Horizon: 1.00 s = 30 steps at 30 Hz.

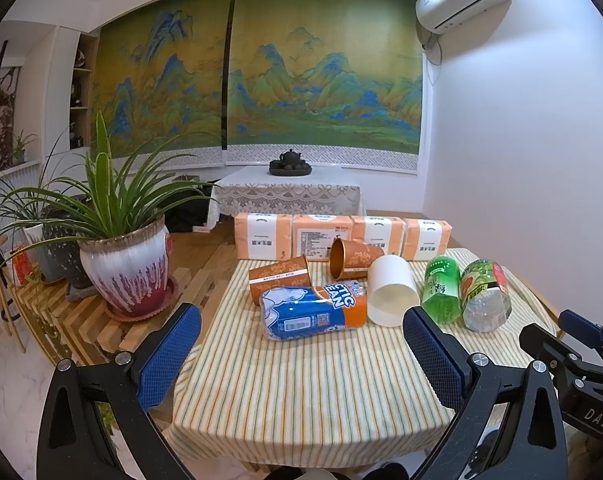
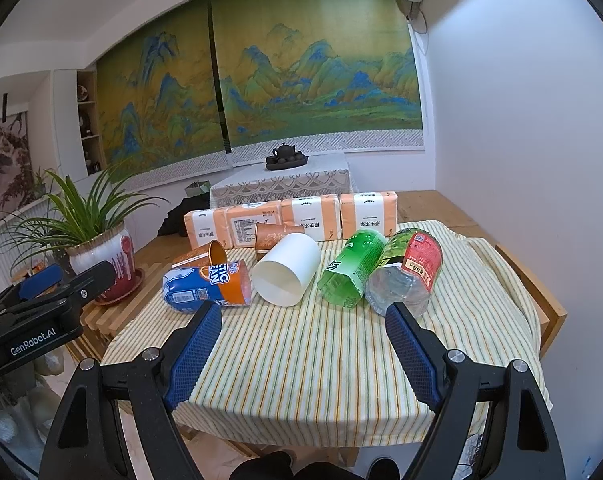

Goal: Flip cup upside down

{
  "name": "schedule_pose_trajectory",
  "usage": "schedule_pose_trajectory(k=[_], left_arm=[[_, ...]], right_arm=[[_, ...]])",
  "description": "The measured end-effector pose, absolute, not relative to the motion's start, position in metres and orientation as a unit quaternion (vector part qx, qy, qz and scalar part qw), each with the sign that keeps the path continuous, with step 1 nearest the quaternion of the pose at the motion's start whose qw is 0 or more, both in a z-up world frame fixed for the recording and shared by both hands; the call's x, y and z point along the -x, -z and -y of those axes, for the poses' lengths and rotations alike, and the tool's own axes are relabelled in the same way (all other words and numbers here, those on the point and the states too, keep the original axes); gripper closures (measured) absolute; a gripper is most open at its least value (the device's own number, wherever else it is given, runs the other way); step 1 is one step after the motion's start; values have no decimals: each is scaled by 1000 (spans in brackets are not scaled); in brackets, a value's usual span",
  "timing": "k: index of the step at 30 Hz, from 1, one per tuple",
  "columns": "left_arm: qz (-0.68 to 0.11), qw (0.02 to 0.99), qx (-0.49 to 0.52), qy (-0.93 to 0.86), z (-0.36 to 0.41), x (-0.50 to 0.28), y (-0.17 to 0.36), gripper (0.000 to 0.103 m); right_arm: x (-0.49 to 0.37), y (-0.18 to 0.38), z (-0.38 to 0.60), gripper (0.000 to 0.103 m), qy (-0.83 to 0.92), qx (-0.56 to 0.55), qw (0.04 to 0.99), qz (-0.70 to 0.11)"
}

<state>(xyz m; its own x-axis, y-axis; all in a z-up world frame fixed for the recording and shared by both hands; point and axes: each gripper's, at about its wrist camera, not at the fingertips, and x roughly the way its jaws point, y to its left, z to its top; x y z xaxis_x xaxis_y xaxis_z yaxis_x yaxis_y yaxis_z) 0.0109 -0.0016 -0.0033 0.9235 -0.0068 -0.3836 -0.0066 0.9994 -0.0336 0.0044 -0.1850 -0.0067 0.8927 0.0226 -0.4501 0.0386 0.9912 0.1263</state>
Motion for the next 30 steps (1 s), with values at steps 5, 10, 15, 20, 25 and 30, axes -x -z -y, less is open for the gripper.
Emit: schedule_pose_trajectory(k=[5,10,15,20,25,30], left_arm=[[-197,980,16,1,2,-12,4,1],[-196,980,16,2,2,-12,4,1],[-197,980,16,2,3,-13,5,1],[-199,980,17,4,2,-15,6,1],[-202,979,17,6,1,-17,7,1],[-210,978,16,10,1,-22,12,1]], right_arm=[[-6,8,184,22,4,-67,970,-234],[-6,8,186,22,4,-70,969,-235],[-7,8,187,22,4,-71,969,-237],[-7,10,189,22,4,-75,968,-240],[-9,10,190,22,4,-77,967,-242],[-12,11,191,22,4,-80,966,-247]])
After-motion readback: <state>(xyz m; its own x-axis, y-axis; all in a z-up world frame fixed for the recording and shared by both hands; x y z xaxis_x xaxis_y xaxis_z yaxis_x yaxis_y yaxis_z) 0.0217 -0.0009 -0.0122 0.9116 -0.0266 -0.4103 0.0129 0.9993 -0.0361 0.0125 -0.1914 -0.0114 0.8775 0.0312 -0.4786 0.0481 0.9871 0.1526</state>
